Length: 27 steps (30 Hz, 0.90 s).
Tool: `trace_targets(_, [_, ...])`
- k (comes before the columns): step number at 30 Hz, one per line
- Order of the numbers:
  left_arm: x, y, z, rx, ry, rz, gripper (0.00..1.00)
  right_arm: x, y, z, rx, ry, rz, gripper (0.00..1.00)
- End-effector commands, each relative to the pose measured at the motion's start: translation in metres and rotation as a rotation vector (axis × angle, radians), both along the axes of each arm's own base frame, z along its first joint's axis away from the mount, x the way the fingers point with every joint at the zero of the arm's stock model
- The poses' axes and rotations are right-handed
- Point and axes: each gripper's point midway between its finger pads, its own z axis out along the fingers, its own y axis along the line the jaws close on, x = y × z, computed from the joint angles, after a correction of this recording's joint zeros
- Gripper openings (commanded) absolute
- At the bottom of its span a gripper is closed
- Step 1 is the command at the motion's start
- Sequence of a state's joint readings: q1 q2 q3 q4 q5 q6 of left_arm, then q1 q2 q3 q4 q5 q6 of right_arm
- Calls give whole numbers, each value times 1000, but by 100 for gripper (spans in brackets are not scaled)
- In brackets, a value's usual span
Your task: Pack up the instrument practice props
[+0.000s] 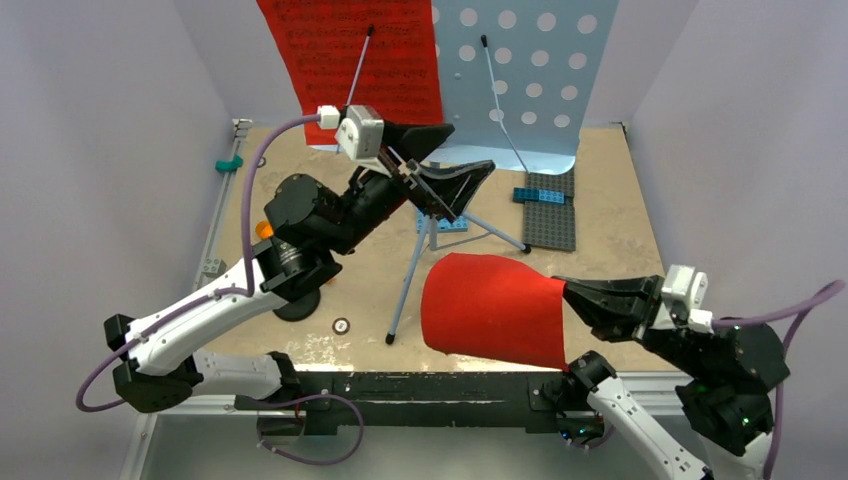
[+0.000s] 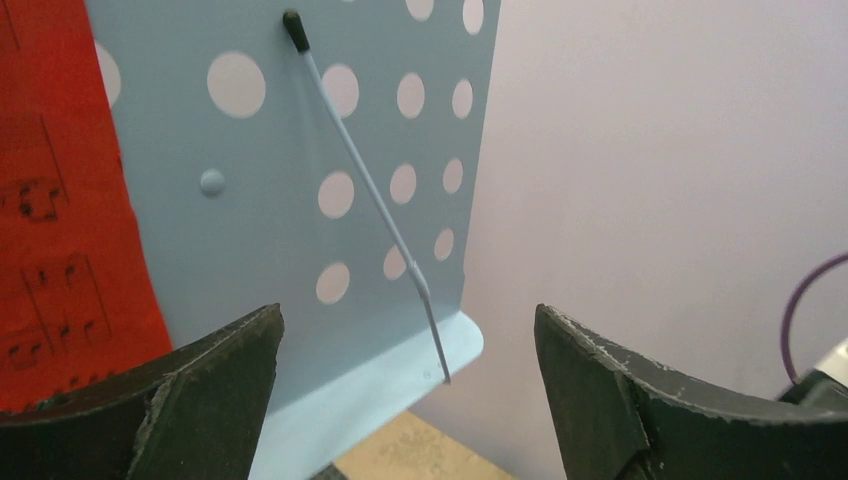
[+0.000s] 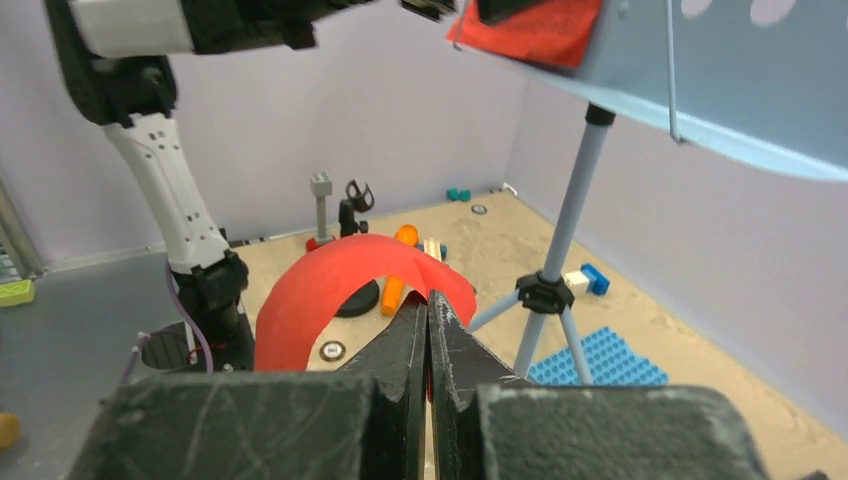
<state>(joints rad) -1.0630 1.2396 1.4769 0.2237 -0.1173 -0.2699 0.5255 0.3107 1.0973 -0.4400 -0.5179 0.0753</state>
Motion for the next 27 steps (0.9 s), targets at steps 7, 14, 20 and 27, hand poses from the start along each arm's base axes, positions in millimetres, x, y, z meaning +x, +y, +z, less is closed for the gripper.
trace_targets(7, [-41, 45, -20, -76, 45, -83, 100, 69, 11, -51, -41, 141, -156, 0])
trace_targets(14, [-49, 93, -62, -132, 139, -21, 100, 125, 5, -94, -46, 294, -357, 0])
trace_targets(20, [-50, 119, -96, -162, 214, 28, 100, 158, 0, -113, 17, 374, -482, 0])
trace_targets(27, [-49, 130, -139, -144, 317, 54, 100, 179, 3, -106, 139, 419, -474, 0])
